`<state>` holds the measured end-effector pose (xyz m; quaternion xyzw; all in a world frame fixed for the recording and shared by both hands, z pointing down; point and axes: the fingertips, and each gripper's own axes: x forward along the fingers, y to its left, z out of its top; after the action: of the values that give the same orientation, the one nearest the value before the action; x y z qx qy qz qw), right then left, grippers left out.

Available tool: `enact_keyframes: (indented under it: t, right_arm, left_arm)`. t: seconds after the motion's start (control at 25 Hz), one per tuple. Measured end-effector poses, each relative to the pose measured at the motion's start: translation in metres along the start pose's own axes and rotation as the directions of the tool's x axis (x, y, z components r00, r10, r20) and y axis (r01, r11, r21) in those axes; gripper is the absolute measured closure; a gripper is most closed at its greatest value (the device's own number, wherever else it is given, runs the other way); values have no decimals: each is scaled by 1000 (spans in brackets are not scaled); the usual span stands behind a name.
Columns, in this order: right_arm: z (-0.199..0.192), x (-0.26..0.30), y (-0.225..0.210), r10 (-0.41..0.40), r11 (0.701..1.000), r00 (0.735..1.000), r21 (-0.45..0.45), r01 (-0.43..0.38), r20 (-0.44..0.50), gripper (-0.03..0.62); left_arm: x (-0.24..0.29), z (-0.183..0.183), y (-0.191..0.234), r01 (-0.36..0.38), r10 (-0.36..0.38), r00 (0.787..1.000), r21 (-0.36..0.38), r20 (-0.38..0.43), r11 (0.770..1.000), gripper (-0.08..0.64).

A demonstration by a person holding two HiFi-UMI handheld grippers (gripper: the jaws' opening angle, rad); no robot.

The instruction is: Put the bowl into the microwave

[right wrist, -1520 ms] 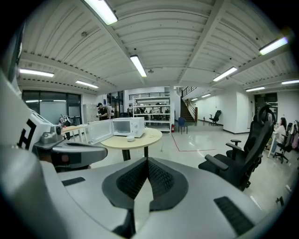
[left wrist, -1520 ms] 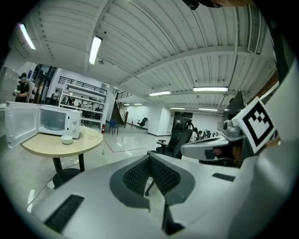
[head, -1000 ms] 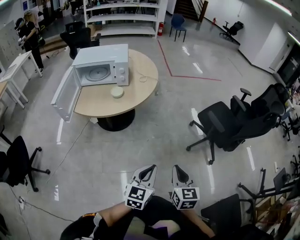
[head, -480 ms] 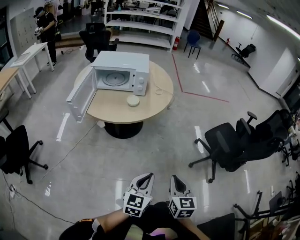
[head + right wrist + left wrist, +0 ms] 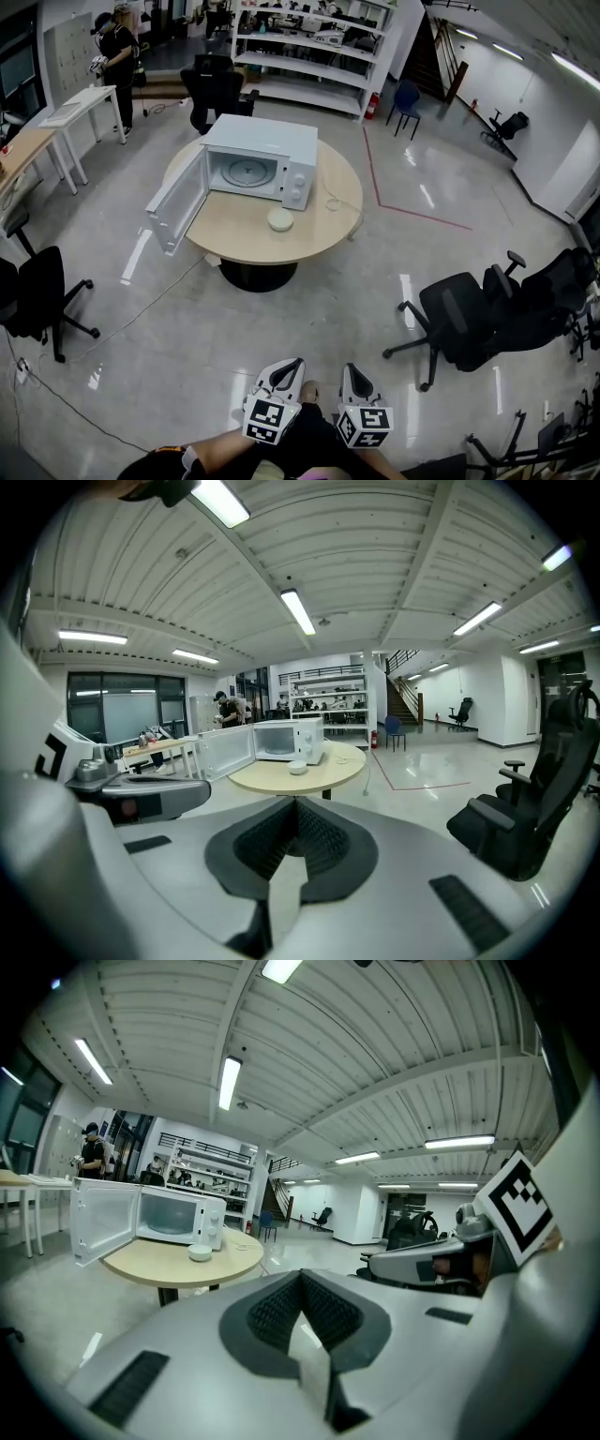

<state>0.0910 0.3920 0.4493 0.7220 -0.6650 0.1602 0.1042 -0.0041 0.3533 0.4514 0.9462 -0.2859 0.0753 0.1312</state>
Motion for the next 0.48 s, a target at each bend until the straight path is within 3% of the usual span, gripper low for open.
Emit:
enact_keyframes:
  t: [0.48]
  right_arm:
    - [27,61,-39,100,995,995,-25,-100,4,577]
  left_arm:
    - [58,19,18,-93,93,996,-24,-5,995,514]
